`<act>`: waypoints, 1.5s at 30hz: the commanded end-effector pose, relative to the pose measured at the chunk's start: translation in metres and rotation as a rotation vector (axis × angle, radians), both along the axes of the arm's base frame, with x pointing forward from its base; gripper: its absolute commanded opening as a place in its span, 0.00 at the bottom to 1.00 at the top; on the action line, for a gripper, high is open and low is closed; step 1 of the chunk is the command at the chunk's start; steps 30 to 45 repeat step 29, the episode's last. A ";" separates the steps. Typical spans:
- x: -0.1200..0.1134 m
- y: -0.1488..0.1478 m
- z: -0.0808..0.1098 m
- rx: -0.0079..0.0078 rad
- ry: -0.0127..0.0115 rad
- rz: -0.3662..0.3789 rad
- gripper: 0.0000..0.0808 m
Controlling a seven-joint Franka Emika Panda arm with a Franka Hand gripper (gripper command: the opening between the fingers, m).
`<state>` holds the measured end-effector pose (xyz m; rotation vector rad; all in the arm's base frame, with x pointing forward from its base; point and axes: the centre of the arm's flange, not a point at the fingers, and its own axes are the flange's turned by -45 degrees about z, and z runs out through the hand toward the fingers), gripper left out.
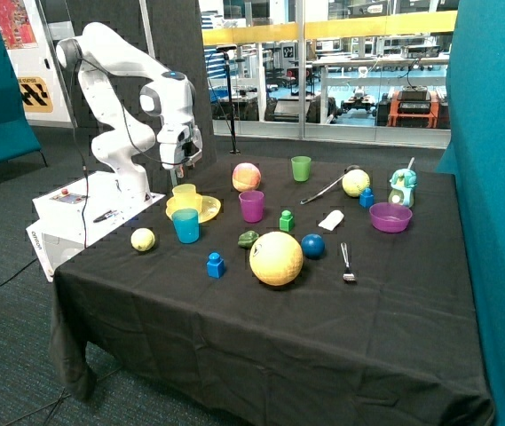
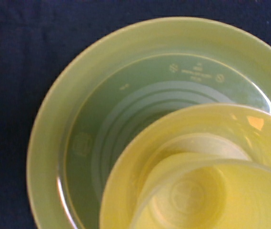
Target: Place the bowl on the plate and the cup in the bowl matching the color
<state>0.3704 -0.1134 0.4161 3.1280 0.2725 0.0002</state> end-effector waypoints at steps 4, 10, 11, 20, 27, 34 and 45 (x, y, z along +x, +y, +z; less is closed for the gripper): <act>0.006 0.011 0.012 0.0017 0.0003 0.080 0.59; 0.017 0.005 0.009 0.0017 0.0003 0.107 0.59; 0.019 0.003 0.008 0.0017 0.0003 0.110 0.59; 0.047 -0.007 0.003 0.0017 0.0004 0.132 0.58; 0.064 -0.007 -0.006 0.0017 0.0004 0.175 0.60; 0.068 -0.006 -0.008 0.0017 0.0004 0.183 0.61; 0.068 -0.006 -0.008 0.0017 0.0004 0.183 0.61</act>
